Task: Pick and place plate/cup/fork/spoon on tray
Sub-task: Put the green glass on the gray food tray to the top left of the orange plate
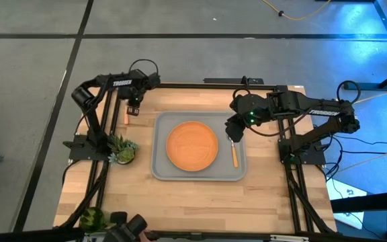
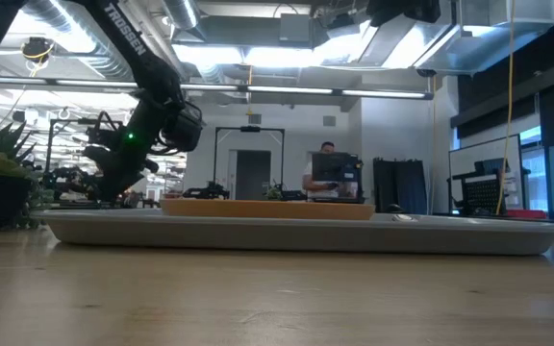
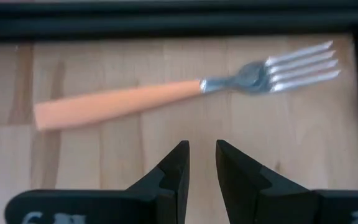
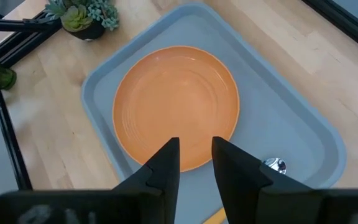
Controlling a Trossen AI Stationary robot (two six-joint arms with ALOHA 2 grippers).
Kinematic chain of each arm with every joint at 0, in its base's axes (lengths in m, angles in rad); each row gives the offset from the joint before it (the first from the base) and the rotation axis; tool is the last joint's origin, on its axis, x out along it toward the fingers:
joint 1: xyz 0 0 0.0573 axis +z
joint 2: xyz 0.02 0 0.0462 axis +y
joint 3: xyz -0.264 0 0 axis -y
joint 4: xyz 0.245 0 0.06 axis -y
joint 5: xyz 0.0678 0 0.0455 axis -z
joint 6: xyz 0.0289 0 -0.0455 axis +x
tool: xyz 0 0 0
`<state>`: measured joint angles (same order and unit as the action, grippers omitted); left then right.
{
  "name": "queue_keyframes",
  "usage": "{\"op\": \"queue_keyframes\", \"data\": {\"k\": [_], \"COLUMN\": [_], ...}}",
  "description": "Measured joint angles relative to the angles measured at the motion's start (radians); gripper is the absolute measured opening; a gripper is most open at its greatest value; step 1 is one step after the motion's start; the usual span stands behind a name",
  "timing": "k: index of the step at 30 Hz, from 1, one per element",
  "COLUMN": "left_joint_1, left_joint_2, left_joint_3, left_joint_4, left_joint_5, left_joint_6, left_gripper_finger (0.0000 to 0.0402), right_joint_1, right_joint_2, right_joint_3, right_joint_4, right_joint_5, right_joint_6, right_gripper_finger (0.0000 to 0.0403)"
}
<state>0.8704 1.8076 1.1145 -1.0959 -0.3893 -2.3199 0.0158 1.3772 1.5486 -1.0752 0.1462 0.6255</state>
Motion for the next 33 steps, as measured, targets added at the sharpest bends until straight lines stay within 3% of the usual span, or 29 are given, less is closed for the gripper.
{"op": "queue_keyframes", "data": {"k": [4,7,11,18,25,28,33], "left_joint_1": [-0.041,-0.077,-0.136,-0.281,-0.413,-0.459,-0.515], "left_joint_2": [0.0,0.0,0.0,-0.002,-0.002,-0.002,-0.002], "left_joint_3": [0.0,0.001,0.047,0.179,0.274,0.301,0.311], "left_joint_4": [0.055,0.151,0.24,0.184,0.158,0.176,0.263], "left_joint_5": [0.048,0.052,-0.005,-0.206,-0.203,-0.193,-0.19], "left_joint_6": [0.06,0.238,0.601,1.405,2.051,2.179,2.202], "left_gripper_finger": [0.0072,0.0073,0.0073,0.0072,0.0072,0.0073,0.0073], "right_joint_1": [0.0,0.0,0.0,0.0,0.0,0.0,0.0], "right_joint_2": [0.0,0.0,0.0,0.0,0.0,0.0,0.0], "right_joint_3": [0.0,0.0,0.0,0.0,0.0,0.0,0.0], "right_joint_4": [0.0,0.0,0.0,0.0,0.0,0.0,0.0], "right_joint_5": [-0.009,-0.009,-0.009,-0.009,-0.009,-0.009,-0.009], "right_joint_6": [-0.002,-0.003,-0.004,-0.005,-0.009,-0.025,-0.06], "right_gripper_finger": [0.0099,0.0099,0.0099,0.0099,0.0099,0.0099,0.0099]}}
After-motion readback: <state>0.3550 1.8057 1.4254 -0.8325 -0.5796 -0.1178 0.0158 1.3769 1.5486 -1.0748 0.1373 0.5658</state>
